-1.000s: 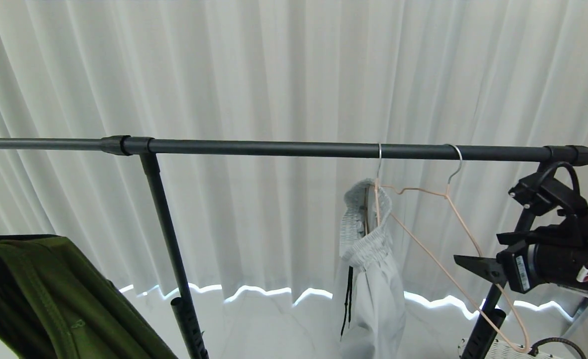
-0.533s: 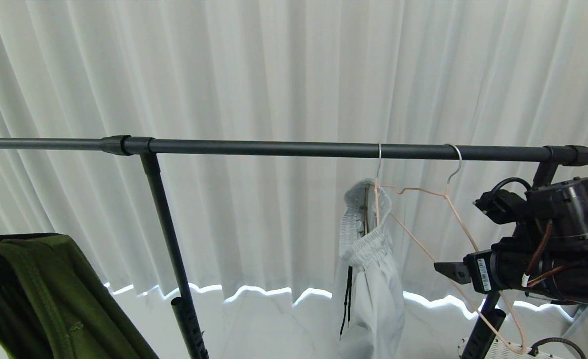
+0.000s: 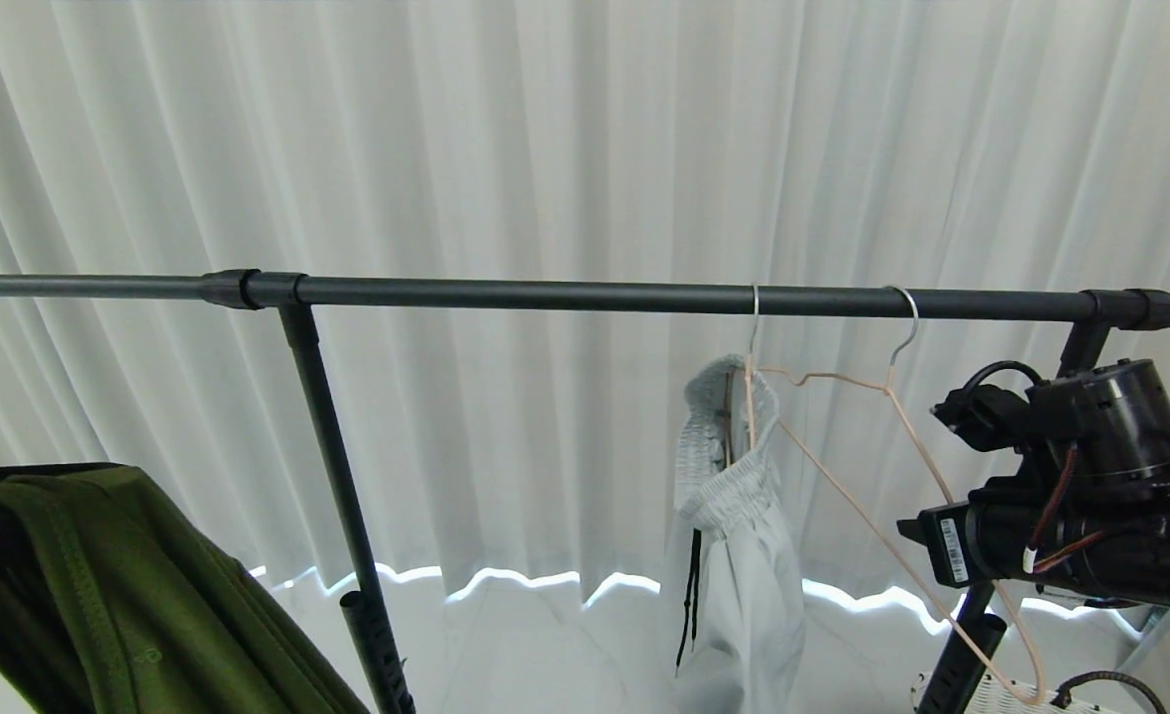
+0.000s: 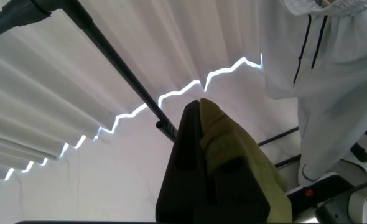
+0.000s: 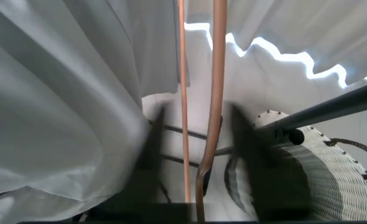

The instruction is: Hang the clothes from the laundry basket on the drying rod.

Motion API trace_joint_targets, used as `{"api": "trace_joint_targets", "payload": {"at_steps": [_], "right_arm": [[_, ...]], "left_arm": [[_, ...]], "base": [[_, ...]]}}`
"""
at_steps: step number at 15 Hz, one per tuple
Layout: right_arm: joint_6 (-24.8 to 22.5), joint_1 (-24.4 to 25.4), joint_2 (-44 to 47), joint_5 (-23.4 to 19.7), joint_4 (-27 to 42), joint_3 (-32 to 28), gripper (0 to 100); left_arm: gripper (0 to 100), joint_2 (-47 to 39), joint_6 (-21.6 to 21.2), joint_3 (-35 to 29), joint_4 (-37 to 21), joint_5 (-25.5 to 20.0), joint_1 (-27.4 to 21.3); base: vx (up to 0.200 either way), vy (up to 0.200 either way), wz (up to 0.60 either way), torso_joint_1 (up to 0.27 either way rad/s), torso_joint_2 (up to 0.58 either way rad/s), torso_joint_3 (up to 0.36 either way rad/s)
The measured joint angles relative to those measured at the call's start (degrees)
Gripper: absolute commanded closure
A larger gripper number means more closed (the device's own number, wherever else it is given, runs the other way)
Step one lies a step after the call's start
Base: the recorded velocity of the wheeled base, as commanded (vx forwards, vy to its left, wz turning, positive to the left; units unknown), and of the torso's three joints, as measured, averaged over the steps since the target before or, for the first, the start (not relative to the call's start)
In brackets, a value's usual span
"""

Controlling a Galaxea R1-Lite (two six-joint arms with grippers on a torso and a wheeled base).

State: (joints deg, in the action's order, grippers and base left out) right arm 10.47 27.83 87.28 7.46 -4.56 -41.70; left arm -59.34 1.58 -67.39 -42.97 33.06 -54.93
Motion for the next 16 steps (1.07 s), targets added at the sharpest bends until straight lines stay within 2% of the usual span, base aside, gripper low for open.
{"api": "trace_joint_targets", "payload": {"at_steps": [8,16], "right_arm": [[0.06,-0.57,-1.34,-0.05,-0.06,-0.30,100],[-0.07,-0.50,-9.42,0.00,0.43,0.12,100]], "left_arm": [[100,0.11,-0.02,0.16,0.00,0.13,0.00],[100,0.30,-1.01,0.11,0.00,0.62,-0.09]], "base": [[0.000,0.000,0.00,0.000,0.00,0.000],[0.000,0.000,0.00,0.000,0.00,0.000]]}}
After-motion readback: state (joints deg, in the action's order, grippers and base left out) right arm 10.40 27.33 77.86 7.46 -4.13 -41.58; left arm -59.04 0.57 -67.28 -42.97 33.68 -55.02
